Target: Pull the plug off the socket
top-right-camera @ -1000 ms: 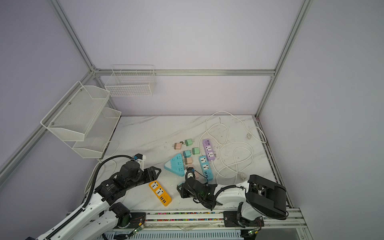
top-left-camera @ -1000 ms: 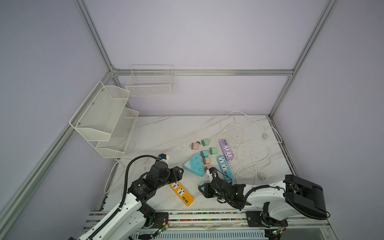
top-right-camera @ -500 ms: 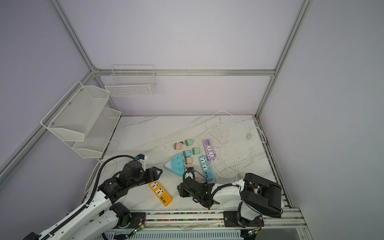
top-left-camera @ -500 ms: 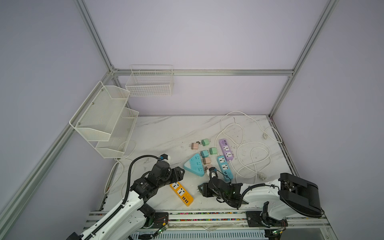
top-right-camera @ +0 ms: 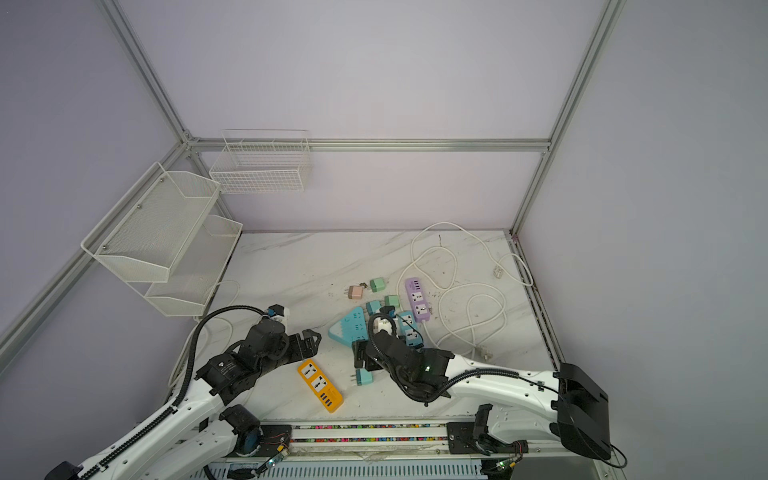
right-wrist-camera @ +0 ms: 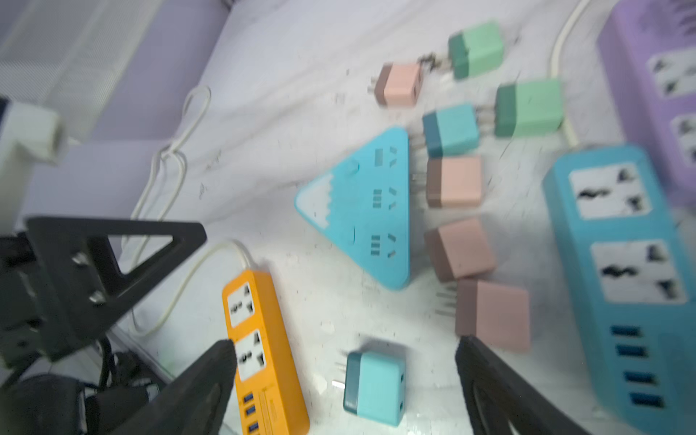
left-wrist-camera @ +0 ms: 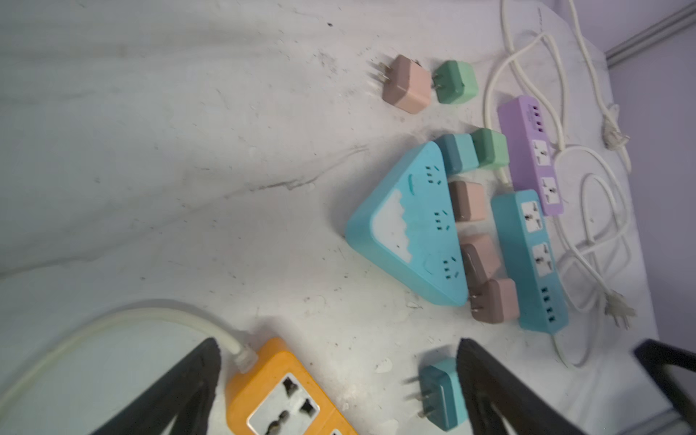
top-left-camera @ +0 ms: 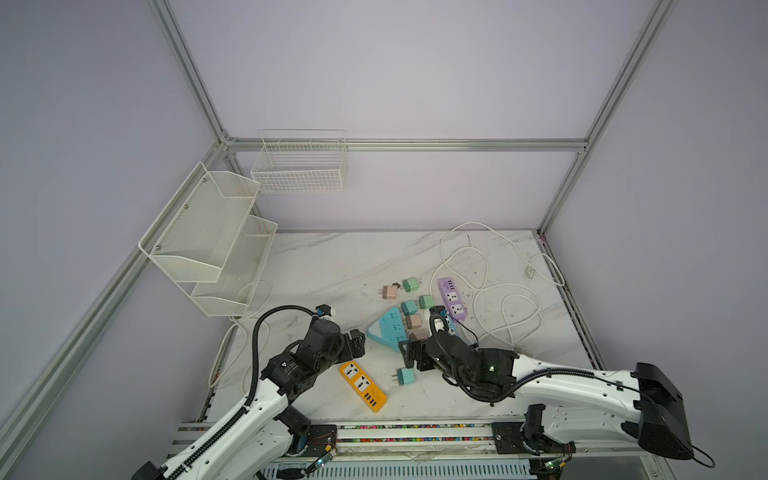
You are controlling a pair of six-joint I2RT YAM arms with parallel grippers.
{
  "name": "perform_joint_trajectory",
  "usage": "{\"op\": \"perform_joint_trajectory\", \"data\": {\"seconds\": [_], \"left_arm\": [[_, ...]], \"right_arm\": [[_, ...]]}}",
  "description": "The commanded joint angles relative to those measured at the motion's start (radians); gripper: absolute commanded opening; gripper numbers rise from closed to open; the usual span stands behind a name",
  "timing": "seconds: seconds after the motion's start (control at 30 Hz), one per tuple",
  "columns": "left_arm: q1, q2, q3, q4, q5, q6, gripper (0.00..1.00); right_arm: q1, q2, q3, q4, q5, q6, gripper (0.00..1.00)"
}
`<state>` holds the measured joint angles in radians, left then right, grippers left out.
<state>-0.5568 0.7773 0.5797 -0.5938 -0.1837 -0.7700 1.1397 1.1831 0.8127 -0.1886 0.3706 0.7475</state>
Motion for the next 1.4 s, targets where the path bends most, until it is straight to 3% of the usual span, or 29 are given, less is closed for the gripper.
{"op": "perform_joint_trajectory", "data": {"seconds": [0.0,0.13,0.23,0.37,0.47,0.6,0.8,0.93,1.03,1.1,1.23,1.3,1.37], "left_arm": [[0.026,0.020,0.153,-0.001,-0.277,0.093,1.00],[0.085,0.073,0.143,0.121,-0.435,0.186,1.00],[0.192,0.151,0.110,0.257,-0.470,0.254,1.00],[0.338,0.289,0.055,0.440,-0.473,0.310,1.00],[0.425,0.386,0.037,0.547,-0.491,0.325,1.00],[0.498,0.467,0.018,0.715,-0.428,0.428,1.00],[0.525,0.603,-0.109,1.189,-0.334,0.620,1.00],[0.542,0.703,-0.218,1.499,-0.285,0.660,1.00],[0.543,0.732,-0.204,1.489,-0.214,0.684,1.00],[0.544,0.748,-0.197,1.492,-0.167,0.698,1.00],[0.543,0.806,-0.270,1.699,-0.085,0.757,1.00],[0.543,0.790,-0.250,1.637,-0.113,0.733,1.00],[0.545,0.799,-0.195,1.539,-0.153,0.723,1.00]], "right_arm": [[-0.129,-0.056,0.048,-0.138,0.175,-0.132,0.97],[-0.293,-0.109,0.073,-0.108,0.367,-0.255,0.97],[-0.421,-0.099,0.042,-0.002,0.505,-0.371,0.97],[-0.626,-0.058,-0.079,0.320,0.477,-0.561,0.97],[-0.774,0.021,-0.131,0.489,0.438,-0.583,0.97],[-0.908,0.146,-0.193,0.744,0.331,-0.629,0.97],[-0.944,0.388,-0.217,1.042,0.248,-0.717,0.97],[-0.958,0.490,-0.244,1.232,0.095,-0.777,0.97],[-0.977,0.561,-0.260,1.359,-0.046,-0.813,0.97],[-0.986,0.568,-0.259,1.352,-0.089,-0.797,0.97],[-1.008,0.620,-0.382,1.650,-0.206,-0.846,0.97],[-1.015,0.590,-0.342,1.497,-0.209,-0.808,0.97],[-1.045,0.600,-0.335,1.507,-0.228,-0.785,0.97]]}}
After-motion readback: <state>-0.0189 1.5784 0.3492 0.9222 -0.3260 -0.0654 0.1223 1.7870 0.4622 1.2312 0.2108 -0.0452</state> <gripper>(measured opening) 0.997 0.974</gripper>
